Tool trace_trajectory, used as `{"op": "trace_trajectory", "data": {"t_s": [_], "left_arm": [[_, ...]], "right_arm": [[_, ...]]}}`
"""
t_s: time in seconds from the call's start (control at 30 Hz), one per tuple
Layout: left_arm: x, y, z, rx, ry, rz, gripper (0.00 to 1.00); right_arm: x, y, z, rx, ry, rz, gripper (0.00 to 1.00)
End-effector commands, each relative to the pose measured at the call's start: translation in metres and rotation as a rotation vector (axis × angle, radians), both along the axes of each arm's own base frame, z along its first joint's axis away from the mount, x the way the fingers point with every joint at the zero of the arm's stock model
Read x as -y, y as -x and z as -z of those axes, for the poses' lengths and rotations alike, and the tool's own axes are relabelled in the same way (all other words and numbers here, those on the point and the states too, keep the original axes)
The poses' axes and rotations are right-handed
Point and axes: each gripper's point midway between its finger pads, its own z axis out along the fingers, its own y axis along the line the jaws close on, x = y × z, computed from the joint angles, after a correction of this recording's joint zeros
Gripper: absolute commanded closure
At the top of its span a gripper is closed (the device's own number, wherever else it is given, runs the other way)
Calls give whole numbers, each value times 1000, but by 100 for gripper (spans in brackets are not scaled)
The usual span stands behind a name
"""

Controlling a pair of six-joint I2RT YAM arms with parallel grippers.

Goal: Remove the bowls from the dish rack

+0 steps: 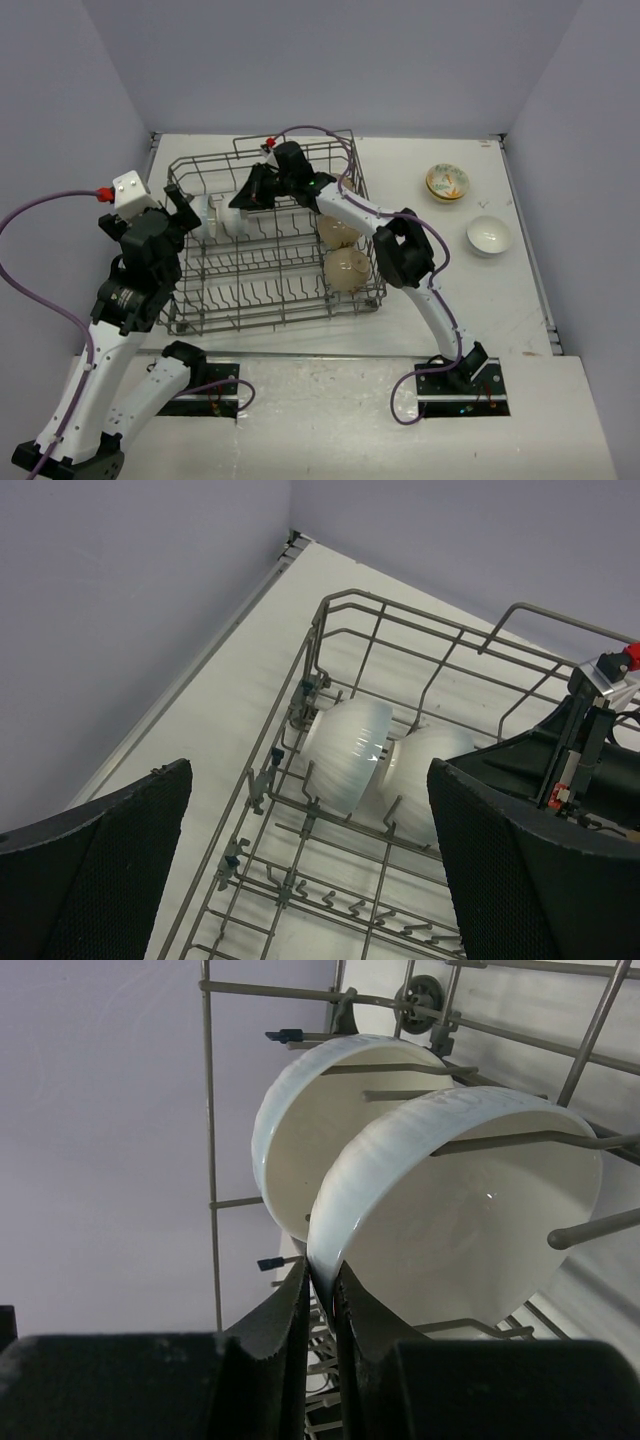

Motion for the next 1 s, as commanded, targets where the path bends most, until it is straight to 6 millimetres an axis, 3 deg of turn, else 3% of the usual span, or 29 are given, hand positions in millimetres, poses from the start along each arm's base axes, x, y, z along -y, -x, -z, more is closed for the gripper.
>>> {"op": "trace_trajectory", "data": {"t_s": [0.0, 0.1, 0.33, 0.8, 0.97], "left_arm": [[-2, -2, -7, 42, 9, -9, 0], [-2, -3, -7, 38, 7, -9, 0], [-2, -3, -6, 35, 6, -10, 0], [-2, -4, -5, 33, 3, -12, 0], [-2, -4, -5, 33, 3, -12, 0]], "right_arm": [[-10, 3, -60, 73, -223, -93, 100], [-8, 5, -81, 89, -289, -104, 100], [5, 10, -149, 178, -422, -112, 100], [36, 26, -224, 248, -601, -150, 100], [43, 30, -235, 268, -612, -152, 100]]}}
